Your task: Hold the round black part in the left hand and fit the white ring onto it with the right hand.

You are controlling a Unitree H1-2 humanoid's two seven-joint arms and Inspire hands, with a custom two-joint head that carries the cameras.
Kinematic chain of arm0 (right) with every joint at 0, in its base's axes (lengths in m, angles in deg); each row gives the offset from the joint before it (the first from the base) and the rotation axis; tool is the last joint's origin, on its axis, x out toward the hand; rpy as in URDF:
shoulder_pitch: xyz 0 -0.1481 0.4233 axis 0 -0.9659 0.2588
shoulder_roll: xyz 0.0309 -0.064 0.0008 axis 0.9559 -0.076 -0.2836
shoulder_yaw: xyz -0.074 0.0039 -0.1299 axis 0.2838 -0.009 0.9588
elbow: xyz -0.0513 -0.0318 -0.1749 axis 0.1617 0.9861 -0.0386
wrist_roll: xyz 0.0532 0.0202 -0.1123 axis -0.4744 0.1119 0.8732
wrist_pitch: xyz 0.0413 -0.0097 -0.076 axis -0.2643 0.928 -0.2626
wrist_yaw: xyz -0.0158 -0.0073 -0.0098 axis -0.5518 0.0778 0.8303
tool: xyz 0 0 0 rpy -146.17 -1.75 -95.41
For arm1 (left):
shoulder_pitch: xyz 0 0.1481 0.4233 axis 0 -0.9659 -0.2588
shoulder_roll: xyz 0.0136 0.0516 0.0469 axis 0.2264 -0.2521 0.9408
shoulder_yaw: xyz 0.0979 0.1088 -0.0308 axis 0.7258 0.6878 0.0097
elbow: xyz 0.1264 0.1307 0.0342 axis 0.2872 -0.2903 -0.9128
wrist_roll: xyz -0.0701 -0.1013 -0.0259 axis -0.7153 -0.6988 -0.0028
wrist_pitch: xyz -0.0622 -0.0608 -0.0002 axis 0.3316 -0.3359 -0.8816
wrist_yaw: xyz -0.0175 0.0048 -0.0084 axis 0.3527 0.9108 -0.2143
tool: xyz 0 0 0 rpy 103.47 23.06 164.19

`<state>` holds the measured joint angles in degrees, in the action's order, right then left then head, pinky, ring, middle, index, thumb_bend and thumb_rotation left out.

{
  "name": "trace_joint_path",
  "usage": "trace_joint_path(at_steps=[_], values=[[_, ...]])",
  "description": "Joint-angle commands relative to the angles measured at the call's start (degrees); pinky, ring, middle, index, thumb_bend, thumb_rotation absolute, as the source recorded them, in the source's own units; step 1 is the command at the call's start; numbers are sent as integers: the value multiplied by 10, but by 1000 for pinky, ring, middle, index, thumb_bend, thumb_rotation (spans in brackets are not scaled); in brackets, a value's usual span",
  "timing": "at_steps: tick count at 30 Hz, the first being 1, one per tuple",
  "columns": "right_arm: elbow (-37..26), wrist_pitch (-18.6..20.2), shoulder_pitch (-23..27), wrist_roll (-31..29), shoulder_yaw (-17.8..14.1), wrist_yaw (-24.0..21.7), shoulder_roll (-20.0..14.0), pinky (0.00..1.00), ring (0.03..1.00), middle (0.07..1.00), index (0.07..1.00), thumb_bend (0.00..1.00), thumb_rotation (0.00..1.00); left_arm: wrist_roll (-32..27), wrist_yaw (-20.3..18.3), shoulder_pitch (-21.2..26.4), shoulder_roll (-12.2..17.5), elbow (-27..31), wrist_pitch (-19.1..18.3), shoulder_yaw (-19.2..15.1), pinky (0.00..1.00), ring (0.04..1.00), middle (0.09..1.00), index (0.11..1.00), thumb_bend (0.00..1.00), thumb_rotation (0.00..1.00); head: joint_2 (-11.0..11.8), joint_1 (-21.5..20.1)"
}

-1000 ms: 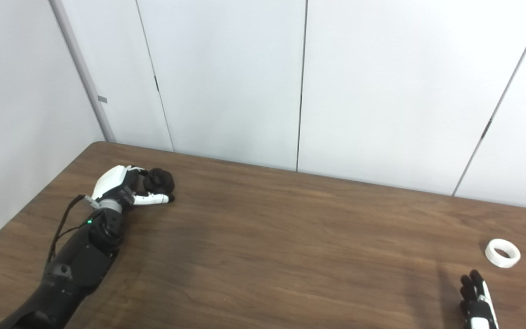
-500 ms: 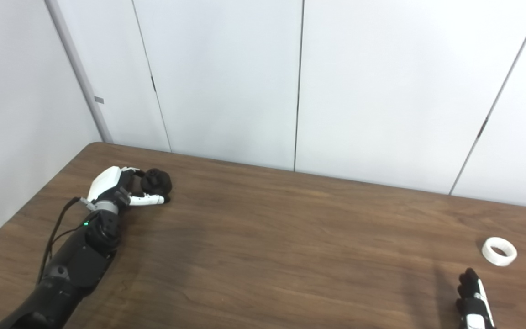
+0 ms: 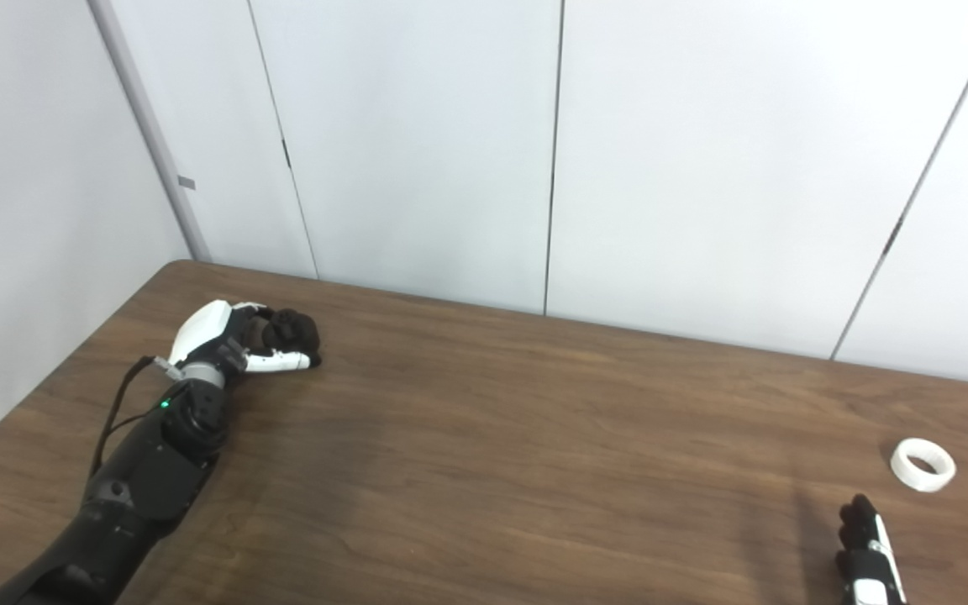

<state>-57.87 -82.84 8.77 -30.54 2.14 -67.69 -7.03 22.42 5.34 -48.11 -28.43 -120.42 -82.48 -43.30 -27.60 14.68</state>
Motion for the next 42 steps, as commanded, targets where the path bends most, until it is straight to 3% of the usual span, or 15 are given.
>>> trace_joint_path(at_steps=[1,42], values=[[-11,-10,-2,-2,4,-6,0,1000,1000,986,1000,309,1000,3,12,32,9,7,6,-1,1000,1000,948,816,966,408,0,1],[-9,-9,-4,-9,3,-13,-8,1000,1000,985,1000,317,1000,10,42,32,16,-18,1,-3,1000,977,909,782,961,357,-8,10]])
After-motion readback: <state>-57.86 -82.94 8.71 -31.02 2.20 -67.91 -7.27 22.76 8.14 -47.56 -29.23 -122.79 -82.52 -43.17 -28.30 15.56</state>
